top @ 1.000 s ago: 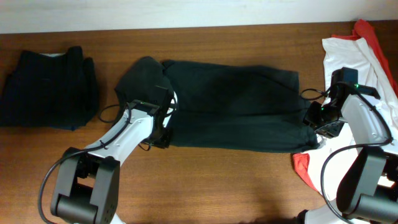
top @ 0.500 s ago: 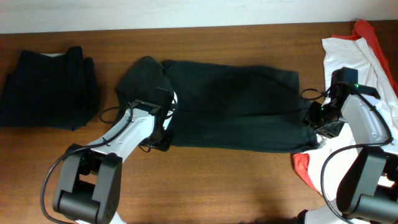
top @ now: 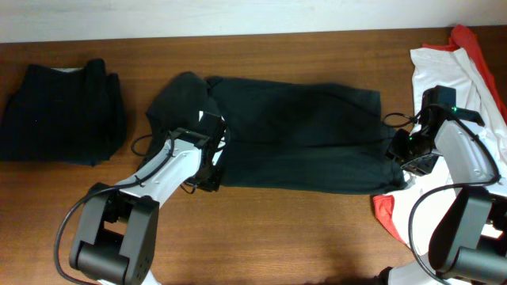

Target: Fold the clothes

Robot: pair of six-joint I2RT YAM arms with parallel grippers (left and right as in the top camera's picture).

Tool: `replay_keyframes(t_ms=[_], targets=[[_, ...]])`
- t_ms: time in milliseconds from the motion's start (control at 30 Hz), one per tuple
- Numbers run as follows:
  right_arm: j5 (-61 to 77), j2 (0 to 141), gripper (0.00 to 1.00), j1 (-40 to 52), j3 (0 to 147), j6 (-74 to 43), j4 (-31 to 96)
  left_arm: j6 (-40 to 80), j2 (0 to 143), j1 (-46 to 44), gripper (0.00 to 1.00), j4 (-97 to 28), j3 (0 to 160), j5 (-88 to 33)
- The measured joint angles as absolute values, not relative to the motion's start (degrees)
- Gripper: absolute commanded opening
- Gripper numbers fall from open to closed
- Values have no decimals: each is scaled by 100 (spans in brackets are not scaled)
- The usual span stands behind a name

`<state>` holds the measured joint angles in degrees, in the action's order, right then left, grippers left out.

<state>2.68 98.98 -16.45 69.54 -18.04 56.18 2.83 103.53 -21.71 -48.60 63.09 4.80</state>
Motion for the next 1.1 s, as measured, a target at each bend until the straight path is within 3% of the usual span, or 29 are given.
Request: replay_keyframes(t_ms=[300,367,500,800,967,1000,1033,1067,1100], targets=[[268,9898,51,-1647,6954,-1804,5618,283,10392,-2233,26,-4860,6309,497],[270,9898,51,-1645,6954,-1804,5618,283,10444,-2250,13,-4842,6309,497],[270,9898,51,-1647,6954,-1804,5618,285,10471,-2250,1,-4775,6305,499],[268,9898,51,-1647,6954,-1804,5612,279,10471,-2250,1,-4890,6394,917],[268,9898,51,-1647,6954,-1804,5592,279,10479,-2250,0,-4862,7266,1164],[268,9898,51,-1647,6954,-1804,5590,281,10479,-2250,1,-4757,7505,1188],[268,9898,51,-1647,6954,-1806,5581,281,10479,-2250,20,-4633,7642,1201],[268,9898,51,-1647,6954,-1804,5575,279,10479,-2250,31,-4495,7762,1192],[270,9898,52,-1645,6954,-1804,5572,272,10479,-2250,35,-4456,7806,1184]])
